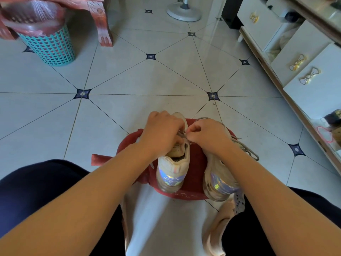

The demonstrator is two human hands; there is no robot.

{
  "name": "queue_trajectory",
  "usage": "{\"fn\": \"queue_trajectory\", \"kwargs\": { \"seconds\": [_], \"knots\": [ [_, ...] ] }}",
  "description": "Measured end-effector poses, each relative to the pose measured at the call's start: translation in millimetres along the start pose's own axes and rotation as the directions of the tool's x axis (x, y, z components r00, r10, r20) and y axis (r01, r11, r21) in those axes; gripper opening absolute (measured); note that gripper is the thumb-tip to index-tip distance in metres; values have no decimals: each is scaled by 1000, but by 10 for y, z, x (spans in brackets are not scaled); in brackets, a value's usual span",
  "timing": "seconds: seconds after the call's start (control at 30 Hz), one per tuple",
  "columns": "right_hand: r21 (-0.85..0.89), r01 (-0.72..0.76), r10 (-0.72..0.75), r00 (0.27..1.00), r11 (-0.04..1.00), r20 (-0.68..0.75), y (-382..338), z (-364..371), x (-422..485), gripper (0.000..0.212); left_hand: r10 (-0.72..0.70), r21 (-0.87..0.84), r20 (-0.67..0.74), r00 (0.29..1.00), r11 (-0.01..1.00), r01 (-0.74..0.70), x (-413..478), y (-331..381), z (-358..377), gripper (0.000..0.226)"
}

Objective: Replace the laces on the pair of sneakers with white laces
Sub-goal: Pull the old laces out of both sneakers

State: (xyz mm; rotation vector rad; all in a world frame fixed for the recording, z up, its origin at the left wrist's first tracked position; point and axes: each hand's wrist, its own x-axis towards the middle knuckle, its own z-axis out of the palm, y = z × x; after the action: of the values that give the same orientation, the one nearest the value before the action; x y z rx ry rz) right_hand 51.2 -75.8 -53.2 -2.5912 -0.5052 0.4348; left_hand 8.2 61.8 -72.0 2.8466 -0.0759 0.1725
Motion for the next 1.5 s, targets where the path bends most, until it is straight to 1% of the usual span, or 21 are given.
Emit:
{"fn": "queue_trajectory", "kwargs": {
  "seconds": [0.07, 0.13, 0.2, 0.23, 0.27, 0.3, 0.37, 0.4, 0.47, 0.53, 0.6, 0.73, 0.87, 0.93, 1.0, 1.13, 1.23, 1.3, 1.4, 1.43, 1.5],
  "knots": [
    [0, 8, -8, 1000, 1000, -3, -16, 12, -9, 18, 44, 96, -23, 999, 995, -42, 9, 19, 16, 17],
    [7, -7, 7, 1000, 1000, 5, -7, 7, -12, 16, -7, 120, -67, 998, 993, 15, 5, -10, 1, 16],
    [-22, -31, 31, 999, 999, 9, 19, -21, -5, 15, -191, 59, -148, 970, 978, 202, 4, -129, -75, 17],
    [-34, -35, 35, 999, 999, 8, 27, -34, -3, 16, -325, -10, -178, 929, 944, 328, 6, -221, -140, 18],
    [-34, -33, 34, 999, 999, 8, 31, -42, -7, 17, -431, -69, -182, 884, 902, 426, 3, -314, -200, 19],
    [-31, -28, 28, 1000, 999, 9, 27, -43, -14, 18, -478, -66, -164, 863, 878, 474, -3, -390, -241, 20],
    [-45, -11, 11, 1000, 999, 7, 13, -29, -28, 17, -435, 62, -94, 896, 895, 441, -31, -413, -251, 14],
    [-57, -2, 3, 1000, 998, 6, 5, -22, -28, 17, -374, 80, -59, 926, 923, 378, -48, -367, -230, 9],
    [-54, 6, -6, 1000, 999, 10, -13, -19, -26, 16, -188, 16, -45, 981, 982, 189, -83, -203, -144, 21],
    [-39, 3, -3, 1000, 999, 2, -25, -21, -30, 17, 1, 40, -50, 999, 999, 1, -74, -52, -57, 25],
    [-54, 6, -6, 1000, 999, -2, -40, -12, -29, 18, 77, 116, -21, 997, 990, -74, -35, 27, -3, 18],
    [-45, -3, 4, 1000, 999, 21, -37, -10, -23, 14, 40, 133, -43, 998, 991, -34, 16, 38, -28, 13],
    [-18, -34, 34, 999, 999, 1, 18, -53, -11, 15, -241, 182, -154, 958, 946, 267, 37, -224, -174, 13],
    [1, -26, 26, 1000, 1000, 17, 15, -52, -21, 13, -329, 185, -169, 929, 915, 358, 0, -352, -216, 14],
    [-30, 2, -1, 999, 1000, 33, -5, -29, -23, 9, -315, 160, -141, 938, 928, 336, -25, -369, -213, 12],
    [-25, -7, 8, 1000, 1000, 22, -32, -15, -6, 10, -68, 6, -33, 997, 998, 69, -26, -149, -91, 31],
    [-26, 0, 0, 1000, 1000, 20, -52, -12, -15, 12, 125, 134, 6, 992, 983, -124, -13, -3, 1, 24],
    [-51, 14, -13, 1000, 999, 22, -56, -3, -23, 12, 130, 161, 22, 991, 978, -132, 3, 23, 20, 9],
    [-38, -3, 4, 1000, 999, 16, -24, -17, -17, 19, 76, 140, 21, 997, 987, -78, 44, 30, -32, 14],
    [-44, -14, 14, 1000, 999, 12, -10, -28, -9, 23, 15, 131, -2, 1000, 991, -15, 65, -6, -78, 14],
    [-56, -34, 34, 999, 998, 12, 15, -50, -3, 18, -181, 108, -76, 981, 976, 189, 85, -168, -187, 12]
  ]
}}
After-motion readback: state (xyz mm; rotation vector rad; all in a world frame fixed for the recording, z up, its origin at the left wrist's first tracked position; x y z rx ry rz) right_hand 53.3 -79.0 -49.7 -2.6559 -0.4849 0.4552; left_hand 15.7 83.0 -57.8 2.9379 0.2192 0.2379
